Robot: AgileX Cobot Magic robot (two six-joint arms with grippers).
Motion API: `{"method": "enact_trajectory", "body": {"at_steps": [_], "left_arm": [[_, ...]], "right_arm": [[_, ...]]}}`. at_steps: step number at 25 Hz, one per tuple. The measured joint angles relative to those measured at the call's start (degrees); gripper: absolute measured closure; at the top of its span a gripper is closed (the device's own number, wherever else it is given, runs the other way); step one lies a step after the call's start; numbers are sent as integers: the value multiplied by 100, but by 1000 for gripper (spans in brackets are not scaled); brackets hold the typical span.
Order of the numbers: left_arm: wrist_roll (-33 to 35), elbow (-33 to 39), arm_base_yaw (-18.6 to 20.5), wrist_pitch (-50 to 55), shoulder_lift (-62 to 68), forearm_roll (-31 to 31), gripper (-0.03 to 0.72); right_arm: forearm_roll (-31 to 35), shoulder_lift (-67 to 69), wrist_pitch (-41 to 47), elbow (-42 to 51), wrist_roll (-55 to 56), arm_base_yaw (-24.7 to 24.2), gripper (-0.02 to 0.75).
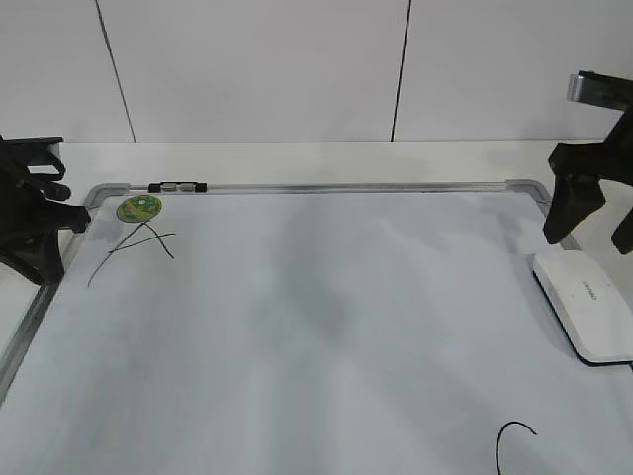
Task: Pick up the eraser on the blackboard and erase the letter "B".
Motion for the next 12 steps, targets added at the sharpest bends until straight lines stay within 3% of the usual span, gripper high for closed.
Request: {"method": "enact_trajectory", "body": {"at_steps": [4, 12], "left_arm": [[38, 0, 0, 0, 0, 101, 451], [51, -302, -22, 580, -21, 81, 415]], "right_arm": [[9, -186, 12, 0, 2, 0, 132], [21, -607, 42, 0, 5, 0, 143]]}}
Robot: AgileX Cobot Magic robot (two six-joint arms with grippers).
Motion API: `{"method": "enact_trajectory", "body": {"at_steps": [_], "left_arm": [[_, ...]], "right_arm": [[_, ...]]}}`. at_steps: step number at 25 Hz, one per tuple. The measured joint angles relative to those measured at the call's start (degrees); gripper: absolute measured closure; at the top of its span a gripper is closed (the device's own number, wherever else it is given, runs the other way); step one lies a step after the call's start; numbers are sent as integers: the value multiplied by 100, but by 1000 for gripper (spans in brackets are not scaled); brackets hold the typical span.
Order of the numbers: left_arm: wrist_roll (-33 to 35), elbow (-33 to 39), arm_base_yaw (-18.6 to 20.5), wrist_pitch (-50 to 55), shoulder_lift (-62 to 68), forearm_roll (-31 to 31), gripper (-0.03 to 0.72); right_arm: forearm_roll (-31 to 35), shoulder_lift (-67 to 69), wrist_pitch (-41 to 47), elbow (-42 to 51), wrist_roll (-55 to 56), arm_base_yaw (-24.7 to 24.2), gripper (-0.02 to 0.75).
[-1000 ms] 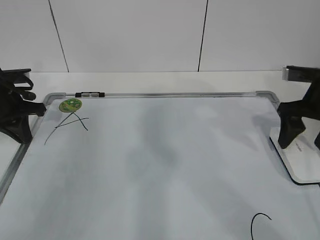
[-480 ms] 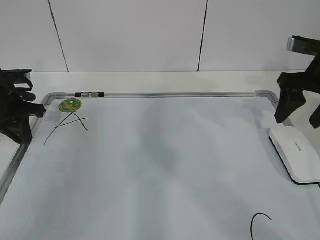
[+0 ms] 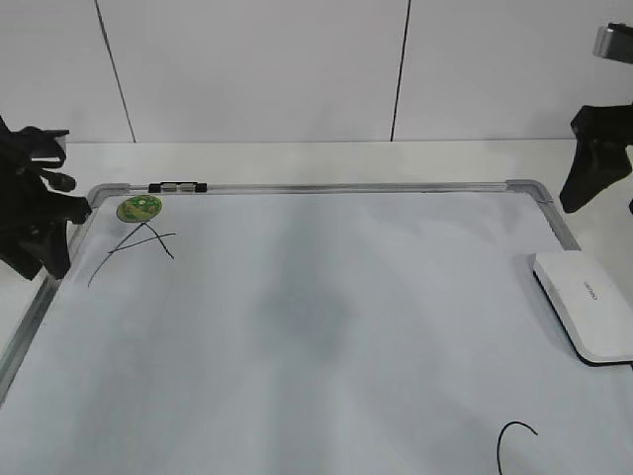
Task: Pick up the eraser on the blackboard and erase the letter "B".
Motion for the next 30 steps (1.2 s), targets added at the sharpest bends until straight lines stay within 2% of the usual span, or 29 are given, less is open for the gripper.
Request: {"method": "enact_trajectory", "body": {"at_steps": [8, 18, 25, 30], "left_arm": [[0, -474, 0, 854, -509, 0, 414], [0, -474, 0, 1060, -1937, 68, 421], [0, 199, 0, 1097, -3590, 76, 450], [0, 819, 0, 1166, -4806, 76, 452]], "right_arm": [[0, -894, 13, 12, 0, 0, 144], [0, -2929, 90, 970, 0, 0, 144], [-21, -4665, 195, 1856, 0, 0, 145], [-295, -6058, 220, 2417, 0, 0, 146]]}}
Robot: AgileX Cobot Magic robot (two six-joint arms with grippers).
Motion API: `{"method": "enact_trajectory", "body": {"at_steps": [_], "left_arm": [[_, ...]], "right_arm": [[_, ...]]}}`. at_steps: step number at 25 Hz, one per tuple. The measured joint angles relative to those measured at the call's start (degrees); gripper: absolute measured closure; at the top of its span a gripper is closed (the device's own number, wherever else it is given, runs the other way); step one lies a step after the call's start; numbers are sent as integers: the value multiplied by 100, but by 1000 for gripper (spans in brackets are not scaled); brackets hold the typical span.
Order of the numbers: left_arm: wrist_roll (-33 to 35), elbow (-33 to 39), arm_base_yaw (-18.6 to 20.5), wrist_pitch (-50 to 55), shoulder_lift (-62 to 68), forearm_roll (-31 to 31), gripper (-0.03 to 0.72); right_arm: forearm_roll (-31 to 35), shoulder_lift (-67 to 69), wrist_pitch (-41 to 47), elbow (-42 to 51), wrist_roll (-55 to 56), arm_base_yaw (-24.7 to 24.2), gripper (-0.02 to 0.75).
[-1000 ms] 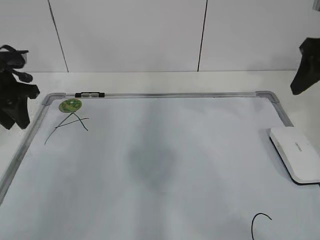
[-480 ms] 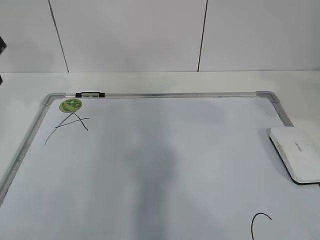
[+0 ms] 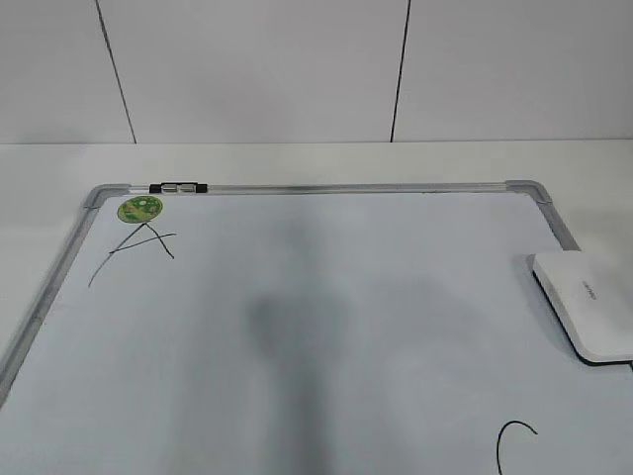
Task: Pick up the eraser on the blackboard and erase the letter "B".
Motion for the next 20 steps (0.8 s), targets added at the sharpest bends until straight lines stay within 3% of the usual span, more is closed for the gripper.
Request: {"method": "enact_trajectory", "body": {"at_steps": [8, 20], "left_arm": [[4, 908, 0, 63, -1950, 76, 452], [4, 2596, 0, 183, -5133, 215, 452]], "right_arm": [[-142, -1822, 52, 856, 0, 0, 146], [-482, -2963, 63, 2025, -78, 0, 146]]}}
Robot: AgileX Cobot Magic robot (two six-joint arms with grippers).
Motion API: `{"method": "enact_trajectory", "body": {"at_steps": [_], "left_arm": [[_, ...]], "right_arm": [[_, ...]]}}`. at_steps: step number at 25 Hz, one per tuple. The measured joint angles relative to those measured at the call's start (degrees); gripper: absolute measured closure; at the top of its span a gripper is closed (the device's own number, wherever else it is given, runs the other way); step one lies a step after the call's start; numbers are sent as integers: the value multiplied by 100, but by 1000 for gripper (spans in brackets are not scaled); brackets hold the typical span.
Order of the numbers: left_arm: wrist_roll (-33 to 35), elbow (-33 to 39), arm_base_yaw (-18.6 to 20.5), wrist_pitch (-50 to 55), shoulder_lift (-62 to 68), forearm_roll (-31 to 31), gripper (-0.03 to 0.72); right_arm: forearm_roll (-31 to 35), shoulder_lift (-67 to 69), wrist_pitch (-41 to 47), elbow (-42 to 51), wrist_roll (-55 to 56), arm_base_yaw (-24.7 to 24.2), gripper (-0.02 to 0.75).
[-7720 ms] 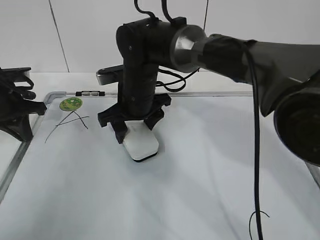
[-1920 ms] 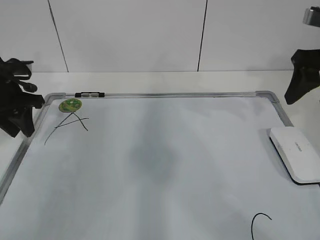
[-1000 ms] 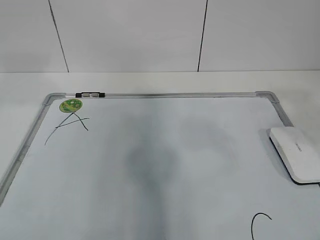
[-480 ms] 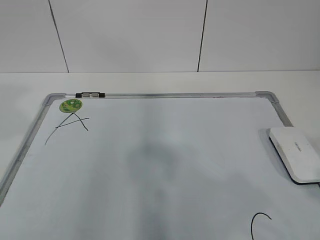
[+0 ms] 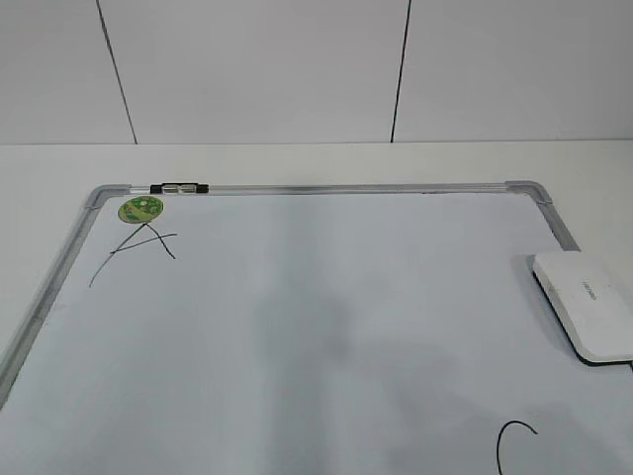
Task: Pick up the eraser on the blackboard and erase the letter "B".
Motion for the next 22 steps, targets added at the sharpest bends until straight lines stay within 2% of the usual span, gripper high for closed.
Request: {"method": "enact_trajectory", "body": {"at_steps": [8, 12, 16, 22], "left_arm": [[0, 961, 0, -72, -1487, 13, 452], [0, 1361, -3, -380, -1505, 15, 452], [0, 1526, -3, -831, -1505, 15, 452], [0, 1551, -3, -894, -1505, 15, 452]], "right_arm": [[-314, -28, -242, 394, -96, 0, 147], [-279, -364, -334, 441, -110, 0, 147], [-267, -624, -386, 476, -110, 0, 148], [-267, -622, -582, 631, -110, 0, 148]]}}
